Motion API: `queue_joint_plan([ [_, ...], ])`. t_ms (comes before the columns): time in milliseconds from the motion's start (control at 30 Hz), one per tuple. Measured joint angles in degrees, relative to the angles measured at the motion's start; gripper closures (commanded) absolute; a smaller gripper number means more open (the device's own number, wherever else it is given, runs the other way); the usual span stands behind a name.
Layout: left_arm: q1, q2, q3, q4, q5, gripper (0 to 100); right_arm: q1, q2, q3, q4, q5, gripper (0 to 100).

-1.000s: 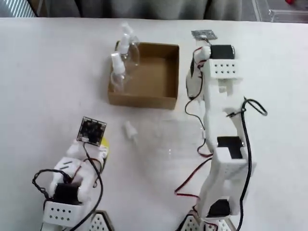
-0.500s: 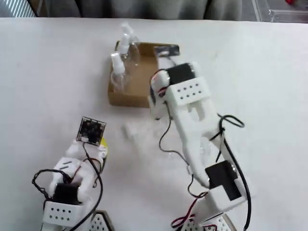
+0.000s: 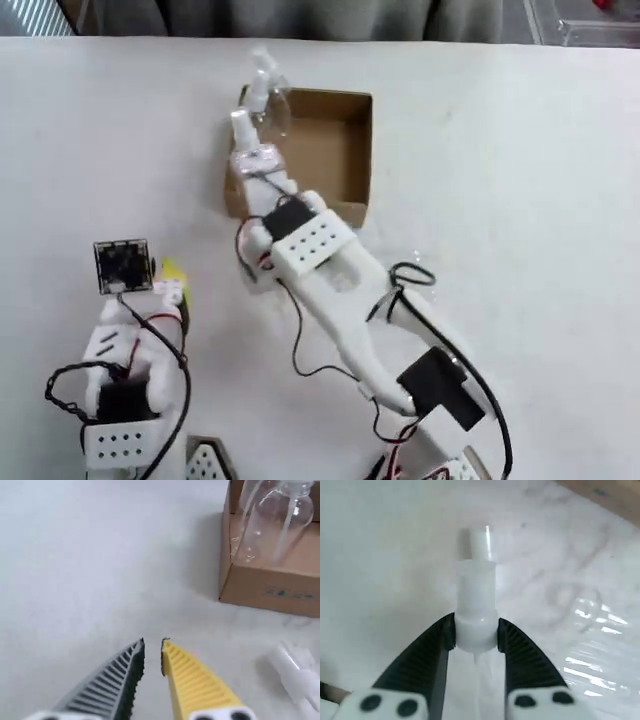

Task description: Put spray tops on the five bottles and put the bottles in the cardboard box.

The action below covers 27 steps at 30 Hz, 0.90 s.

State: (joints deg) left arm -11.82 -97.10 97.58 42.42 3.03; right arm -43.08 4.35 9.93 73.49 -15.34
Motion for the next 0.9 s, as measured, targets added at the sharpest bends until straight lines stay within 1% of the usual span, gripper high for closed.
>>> queue_joint_plan([
  [100,-1.05,0.00,0.00,-0.35,0.18,92,-1.49,0.00,0.00,-0.53,0.00,80.0],
  [167,-1.05,0.00,0.00,-0.35,0.18,92,-1.49,0.00,0.00,-0.53,0.00,78.3],
  [367,-1.23,0.00,0.00,-0.35,0.18,92,-1.32,-0.35,0.00,-0.26,0.00,76.1],
  [500,-1.23,0.00,0.00,-0.35,0.18,92,-1.14,-0.35,-3.87,5.63,0.09,78.9],
  [600,-1.23,0.00,0.00,-0.35,0.18,92,1.85,-0.35,-9.58,12.48,4.48,84.8],
  [733,-1.23,0.00,0.00,-0.35,0.18,92,8.97,-0.35,-15.74,21.01,12.04,99.4],
  [800,-1.23,0.00,0.00,-0.35,0.18,92,12.84,-0.35,-16.53,23.30,16.70,96.1],
  [900,-1.23,0.00,0.00,-0.35,0.18,92,18.73,-1.14,-15.21,23.47,23.03,98.7],
])
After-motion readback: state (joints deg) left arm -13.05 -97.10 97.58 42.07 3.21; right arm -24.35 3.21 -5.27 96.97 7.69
